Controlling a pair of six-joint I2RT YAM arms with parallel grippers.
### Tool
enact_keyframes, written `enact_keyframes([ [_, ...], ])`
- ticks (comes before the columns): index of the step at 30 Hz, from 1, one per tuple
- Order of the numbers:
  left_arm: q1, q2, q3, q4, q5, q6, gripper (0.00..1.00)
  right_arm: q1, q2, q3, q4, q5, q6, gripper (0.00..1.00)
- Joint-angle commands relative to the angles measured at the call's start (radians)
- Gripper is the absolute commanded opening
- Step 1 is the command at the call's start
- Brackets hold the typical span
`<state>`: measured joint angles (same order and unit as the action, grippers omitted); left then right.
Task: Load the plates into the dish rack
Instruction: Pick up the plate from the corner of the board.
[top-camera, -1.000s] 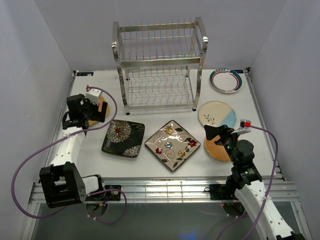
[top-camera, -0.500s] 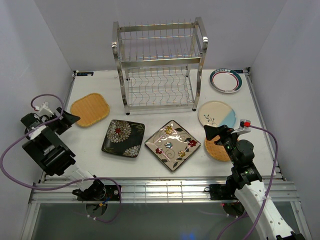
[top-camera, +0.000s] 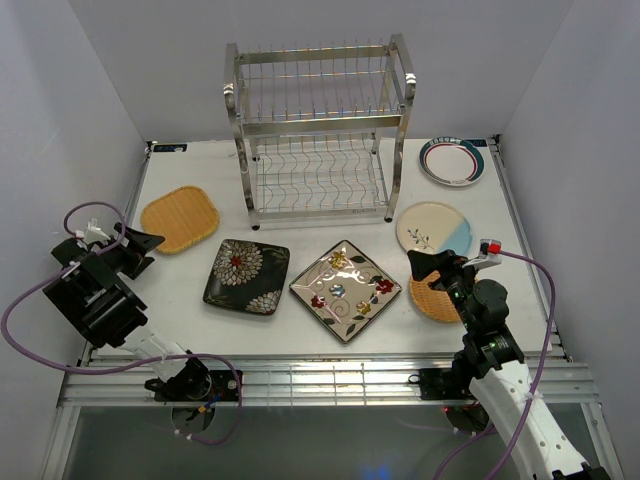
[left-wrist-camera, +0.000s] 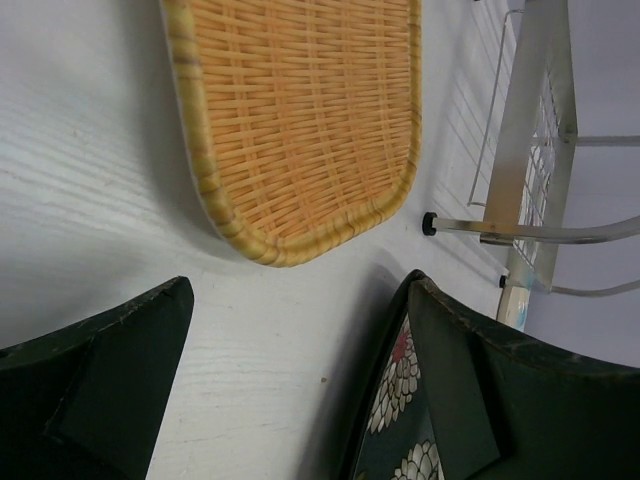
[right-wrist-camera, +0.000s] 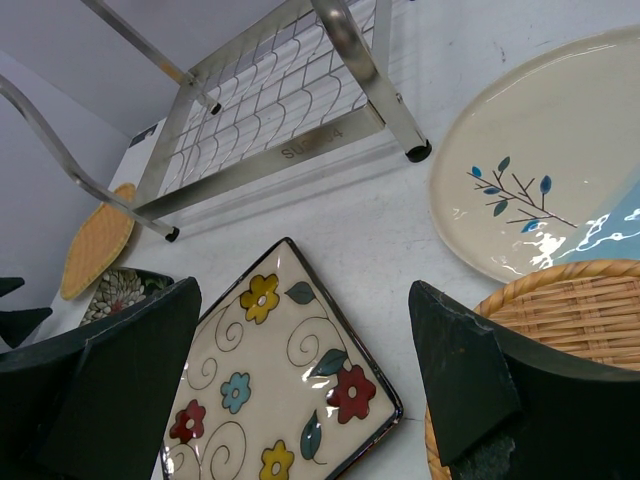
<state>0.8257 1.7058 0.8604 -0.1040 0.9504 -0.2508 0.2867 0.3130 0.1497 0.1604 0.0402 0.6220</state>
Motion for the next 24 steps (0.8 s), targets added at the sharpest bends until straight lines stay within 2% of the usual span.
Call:
enact_keyframes([
  [1, 0.018, -0.034, -0.020, 0.078, -0.025, -0.064, 0.98, 0.002, -0.006, 0.033, 0.065, -0.017, 0.007, 0.90],
  [7, 0.029, 0.061, 0.015, 0.096, -0.036, -0.111, 0.98, 0.002, 0.000, 0.031, 0.073, -0.026, 0.012, 0.90],
  [15, 0.032, 0.195, 0.051, 0.174, -0.035, -0.183, 0.91, 0.002, 0.001, 0.030, 0.079, -0.019, 0.018, 0.90],
  [24, 0.020, 0.212, 0.043, 0.242, -0.045, -0.231, 0.90, 0.002, 0.003, 0.033, 0.083, -0.019, 0.018, 0.90],
])
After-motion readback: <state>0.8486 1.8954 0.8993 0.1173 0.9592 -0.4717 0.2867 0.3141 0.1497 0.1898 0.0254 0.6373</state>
